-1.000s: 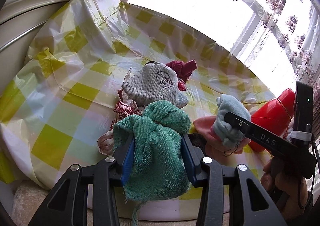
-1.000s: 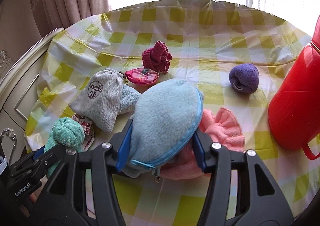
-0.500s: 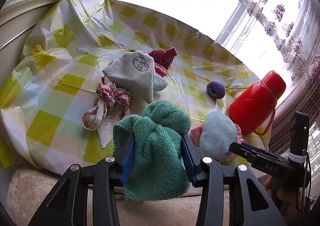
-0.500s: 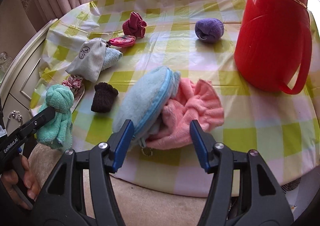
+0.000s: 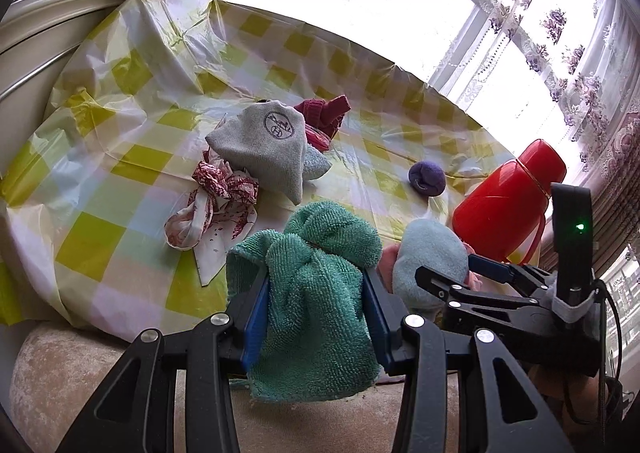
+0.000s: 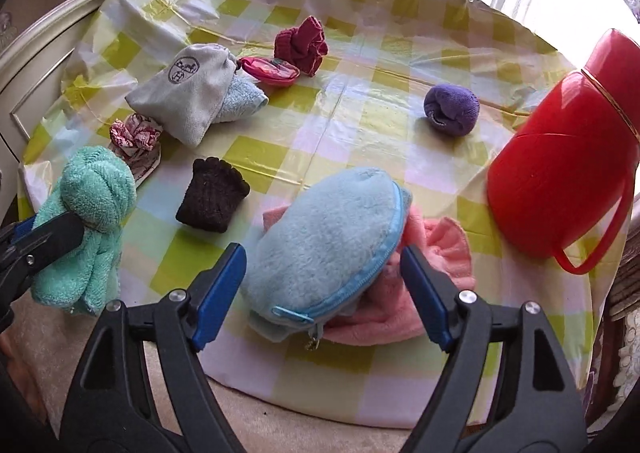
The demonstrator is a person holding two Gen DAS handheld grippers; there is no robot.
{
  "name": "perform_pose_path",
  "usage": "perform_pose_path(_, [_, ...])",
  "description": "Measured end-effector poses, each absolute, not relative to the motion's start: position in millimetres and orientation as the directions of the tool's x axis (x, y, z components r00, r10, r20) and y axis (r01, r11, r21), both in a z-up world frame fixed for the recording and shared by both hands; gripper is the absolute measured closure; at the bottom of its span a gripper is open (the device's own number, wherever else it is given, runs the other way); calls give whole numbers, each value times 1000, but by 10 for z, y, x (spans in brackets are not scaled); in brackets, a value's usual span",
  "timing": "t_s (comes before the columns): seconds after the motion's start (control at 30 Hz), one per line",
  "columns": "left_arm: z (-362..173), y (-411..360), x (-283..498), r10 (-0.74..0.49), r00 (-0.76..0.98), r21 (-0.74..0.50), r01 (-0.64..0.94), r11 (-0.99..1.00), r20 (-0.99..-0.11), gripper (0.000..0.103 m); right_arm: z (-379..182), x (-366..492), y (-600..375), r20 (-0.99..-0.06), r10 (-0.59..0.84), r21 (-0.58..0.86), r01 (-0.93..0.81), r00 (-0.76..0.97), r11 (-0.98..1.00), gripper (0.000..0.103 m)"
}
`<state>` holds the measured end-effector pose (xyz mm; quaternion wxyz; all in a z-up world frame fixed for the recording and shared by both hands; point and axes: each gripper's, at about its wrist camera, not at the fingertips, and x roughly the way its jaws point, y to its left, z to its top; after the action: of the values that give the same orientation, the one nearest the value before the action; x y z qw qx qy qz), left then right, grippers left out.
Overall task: Organize soft objects
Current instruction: 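Drop the blue pouch into the white box with the right tool while the left holds the towel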
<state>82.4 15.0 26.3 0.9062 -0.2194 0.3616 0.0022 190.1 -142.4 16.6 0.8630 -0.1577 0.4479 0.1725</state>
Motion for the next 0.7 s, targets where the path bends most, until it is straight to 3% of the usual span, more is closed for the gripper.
perform_pose_path(0.1, [243,176,826,-159,739,-407,-167,898,-655,58,49,1944,-1255,-822,106,-207,-466,560,860,28])
perform_pose_path(0.17, [231,187,834,-162,738,-412,-169,895,-655,58,40,1893,-1142,-795,66,-296,-482,603,825,43])
perform_pose_path(0.33, [205,198,852,-169,732,-418,-172,892,-660,58,-41,1732,-952,-742,26,-432,-508,670,745,48])
perform_pose_path(0.53, [212,185,849,-163,733,-412,-173,895,-660,59,114,1309,-806,-570,58,-599,-463,819,653,48])
perform_pose_path(0.7, [228,172,832,-149,735,-400,-178,899,-661,59,306,1154,-933,-562,110,-543,-466,820,699,49])
